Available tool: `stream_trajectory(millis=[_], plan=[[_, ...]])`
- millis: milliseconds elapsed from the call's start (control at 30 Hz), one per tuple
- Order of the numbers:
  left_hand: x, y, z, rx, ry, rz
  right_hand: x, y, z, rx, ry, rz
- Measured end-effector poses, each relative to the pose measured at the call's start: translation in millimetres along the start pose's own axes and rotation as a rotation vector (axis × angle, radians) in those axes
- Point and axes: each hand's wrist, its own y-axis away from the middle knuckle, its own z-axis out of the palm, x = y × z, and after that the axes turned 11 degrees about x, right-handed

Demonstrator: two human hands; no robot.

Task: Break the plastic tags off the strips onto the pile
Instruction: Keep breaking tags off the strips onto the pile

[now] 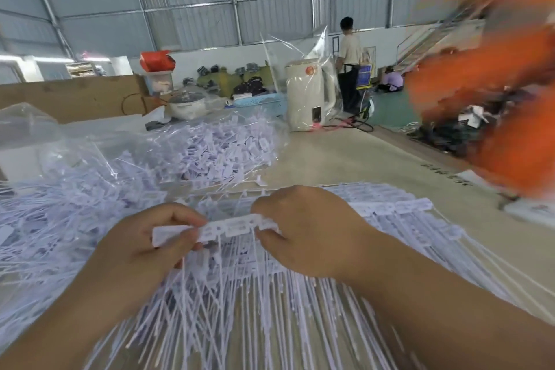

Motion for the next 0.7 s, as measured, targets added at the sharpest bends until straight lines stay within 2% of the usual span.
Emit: stream_trajectory(millis=[300, 433, 567, 700], plan=[[-7.0, 2.8, 1.6, 0.003, -0.043, 0.052, -4.2, -7.3, 0.5, -0.249, 0.045, 0.030], [-0.8, 3.9, 6.8, 0.010, -0.012, 0.088, -7.9, -7.2, 4.7, -0.237, 0.015, 0.002], [7.4, 10.7, 12.4, -0.012, 0.065, 0.080, 0.8, 1.2, 7.6, -0.227, -0.140, -0.004], [20.7, 11.4, 12.4, -0.084, -0.013, 0.064, 4.7, 6.3, 12.3, -0.252, -0.200, 0.003]])
